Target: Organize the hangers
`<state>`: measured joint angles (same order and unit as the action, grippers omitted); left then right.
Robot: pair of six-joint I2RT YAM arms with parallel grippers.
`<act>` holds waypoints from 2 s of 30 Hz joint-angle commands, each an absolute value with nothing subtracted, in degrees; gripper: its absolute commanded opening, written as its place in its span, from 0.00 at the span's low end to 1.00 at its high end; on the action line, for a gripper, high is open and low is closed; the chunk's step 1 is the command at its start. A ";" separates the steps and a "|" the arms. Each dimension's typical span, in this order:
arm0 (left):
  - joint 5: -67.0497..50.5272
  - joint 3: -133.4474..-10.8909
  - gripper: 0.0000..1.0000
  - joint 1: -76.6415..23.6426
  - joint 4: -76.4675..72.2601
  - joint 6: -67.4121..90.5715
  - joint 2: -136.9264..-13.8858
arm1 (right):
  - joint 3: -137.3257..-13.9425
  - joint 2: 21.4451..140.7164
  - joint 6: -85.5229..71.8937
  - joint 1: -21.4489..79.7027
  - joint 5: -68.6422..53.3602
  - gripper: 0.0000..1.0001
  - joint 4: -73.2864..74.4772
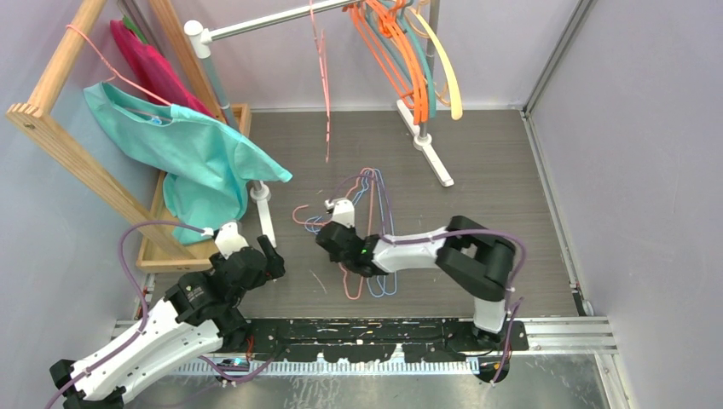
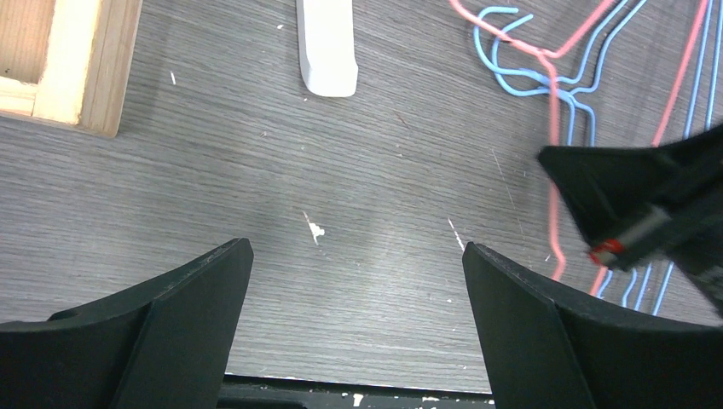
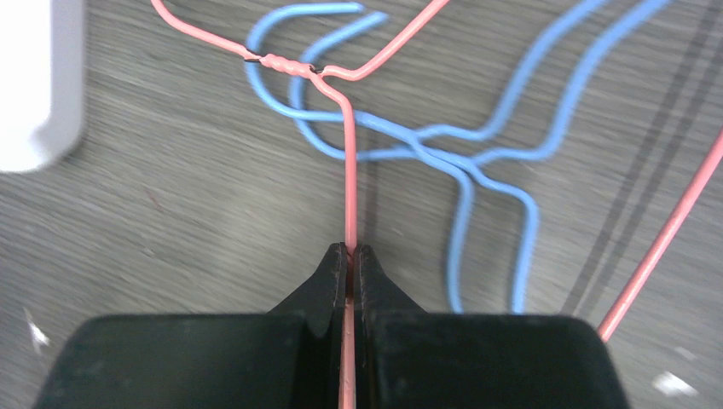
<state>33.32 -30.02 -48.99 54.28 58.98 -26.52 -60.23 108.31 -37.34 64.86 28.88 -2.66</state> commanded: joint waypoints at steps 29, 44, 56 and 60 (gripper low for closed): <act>36.21 -35.69 0.98 -48.82 52.34 56.36 -34.87 | -51.91 73.23 -57.45 53.18 -9.55 0.01 -26.06; 35.45 -34.54 0.98 -48.83 49.49 55.75 -35.86 | -65.55 73.89 -51.22 53.85 -6.36 0.01 -19.98; 36.11 -35.15 0.98 -48.78 49.51 55.26 -35.17 | -90.91 88.74 -45.46 52.68 -11.64 0.01 -11.92; 36.13 -35.59 0.98 -48.81 49.57 54.80 -35.16 | -97.54 93.62 -46.17 50.71 -12.91 0.01 -11.45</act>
